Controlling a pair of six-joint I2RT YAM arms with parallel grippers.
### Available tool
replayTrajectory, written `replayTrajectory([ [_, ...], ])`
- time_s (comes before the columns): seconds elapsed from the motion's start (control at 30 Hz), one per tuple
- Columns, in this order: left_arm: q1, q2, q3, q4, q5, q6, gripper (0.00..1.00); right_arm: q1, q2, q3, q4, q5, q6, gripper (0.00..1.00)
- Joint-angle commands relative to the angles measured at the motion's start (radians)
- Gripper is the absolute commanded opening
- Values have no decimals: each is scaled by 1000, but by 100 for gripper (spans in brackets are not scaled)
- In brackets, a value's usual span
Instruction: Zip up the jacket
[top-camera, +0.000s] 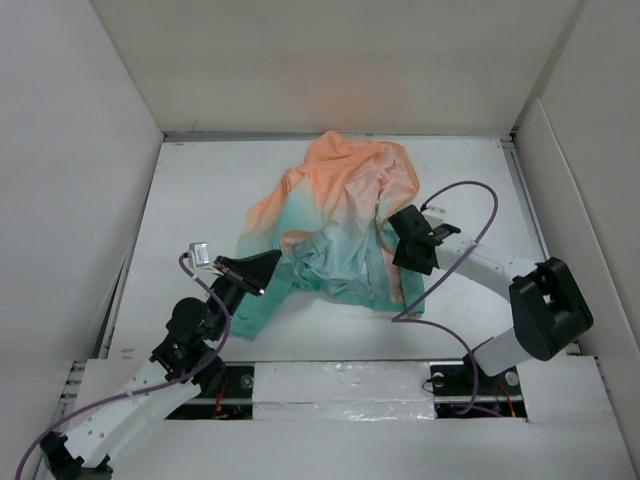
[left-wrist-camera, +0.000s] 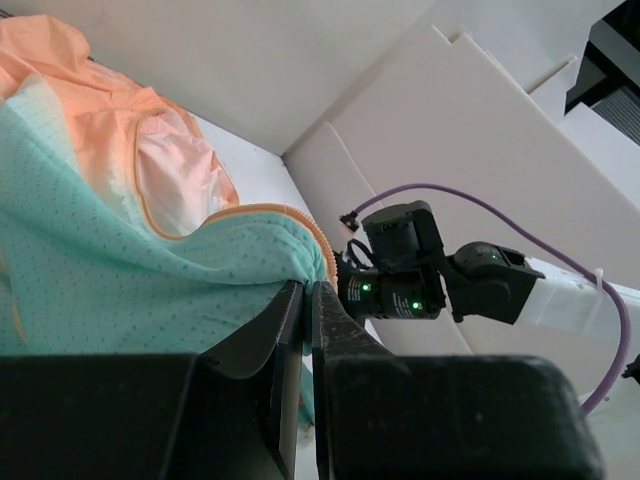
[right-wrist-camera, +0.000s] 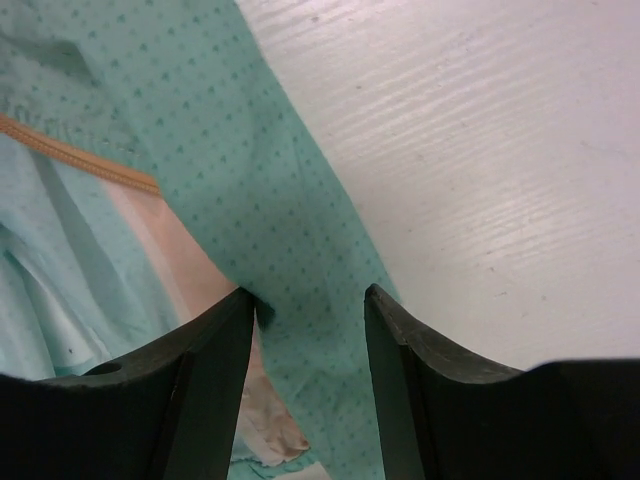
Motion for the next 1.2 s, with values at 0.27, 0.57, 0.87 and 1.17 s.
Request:
replayTrajectory([
  [0.27,3,27,33,75,16,9,0,20,65,42,43,-41,-75,47],
  [0.57,3,-18,48,23,-23,9,0,58,14,94,77,-240,-150,0],
  [0.87,3,-5,99,-3,-31,18,0,50,-220,159,227,-696,-209,0],
  [1.17,3,60,102,26,-13,23,0,-88,-128,-84,180,-555,-205,0],
])
